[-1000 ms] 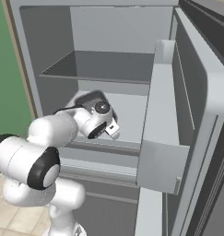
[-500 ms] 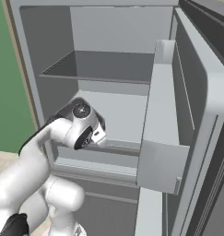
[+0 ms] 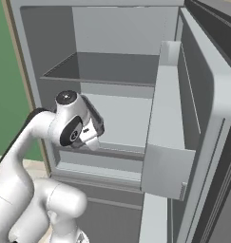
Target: Place the tupperware containing the shrimp and sweet potato meal in the microwave. Close the microwave door and press the start button to reheat the meal.
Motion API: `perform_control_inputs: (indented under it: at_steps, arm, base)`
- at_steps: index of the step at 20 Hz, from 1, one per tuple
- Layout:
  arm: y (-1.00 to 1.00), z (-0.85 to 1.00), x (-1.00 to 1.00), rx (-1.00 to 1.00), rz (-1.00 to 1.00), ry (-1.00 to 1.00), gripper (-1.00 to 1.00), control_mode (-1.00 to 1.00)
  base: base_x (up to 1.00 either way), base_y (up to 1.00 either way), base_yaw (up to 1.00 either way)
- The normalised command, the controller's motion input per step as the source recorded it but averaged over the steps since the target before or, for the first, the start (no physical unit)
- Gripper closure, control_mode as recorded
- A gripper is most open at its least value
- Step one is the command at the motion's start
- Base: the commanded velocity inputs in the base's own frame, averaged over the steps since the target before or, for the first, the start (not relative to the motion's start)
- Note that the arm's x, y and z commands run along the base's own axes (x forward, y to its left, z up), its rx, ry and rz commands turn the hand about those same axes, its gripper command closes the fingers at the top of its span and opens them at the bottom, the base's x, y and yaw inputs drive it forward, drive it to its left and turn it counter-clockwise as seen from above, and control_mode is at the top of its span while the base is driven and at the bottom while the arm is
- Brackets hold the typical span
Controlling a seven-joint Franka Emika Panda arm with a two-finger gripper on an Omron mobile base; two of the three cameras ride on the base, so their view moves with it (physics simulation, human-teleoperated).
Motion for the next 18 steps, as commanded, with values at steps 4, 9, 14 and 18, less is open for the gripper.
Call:
perform_control_inputs:
  at_steps: [4, 9, 14, 18]
  arm:
    - [0.0, 0.16, -0.86, 0.02, -0.12, -0.02, 1.0, -1.0]
    - [0.0, 0.0, -0.78, 0.0, -0.03, -0.05, 1.0, -1.0]
    - [0.02, 0.12, -0.39, 0.0, 0.0, -0.01, 1.0, -1.0]
    - [0.07, 0.15, 0.01, 0.0, 0.0, 0.0, 1.0, -1.0]
  base:
    - [0.0, 0.0, 0.0]
    - [0.0, 0.0, 0.0]
    - [0.0, 0.0, 0.0]
    - [0.0, 0.0, 0.0]
